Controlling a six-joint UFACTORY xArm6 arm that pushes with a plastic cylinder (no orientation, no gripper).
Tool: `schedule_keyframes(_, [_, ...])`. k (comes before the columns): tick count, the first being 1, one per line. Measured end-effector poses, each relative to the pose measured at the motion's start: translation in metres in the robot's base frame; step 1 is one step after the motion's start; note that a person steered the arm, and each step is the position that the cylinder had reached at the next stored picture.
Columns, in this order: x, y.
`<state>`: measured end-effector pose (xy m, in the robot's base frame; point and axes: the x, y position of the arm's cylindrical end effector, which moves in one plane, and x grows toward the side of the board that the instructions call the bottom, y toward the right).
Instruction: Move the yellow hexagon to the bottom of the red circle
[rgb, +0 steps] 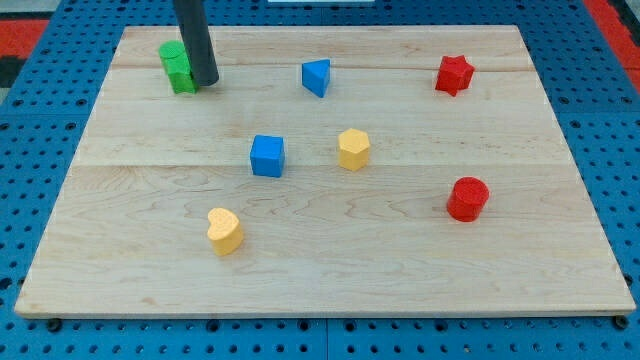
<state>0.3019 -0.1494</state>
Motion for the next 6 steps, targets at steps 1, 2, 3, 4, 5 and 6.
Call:
schedule_keyframes(1, [0.000,0.013])
schedule_keyframes(2, [0.000,0.019])
schedule_keyframes(3, [0.000,0.019])
schedule_keyframes(4, [-0.013,0.037])
schedule_keyframes(5, [-0.014,0.040])
schedule_keyframes(6, [0.011,0.085])
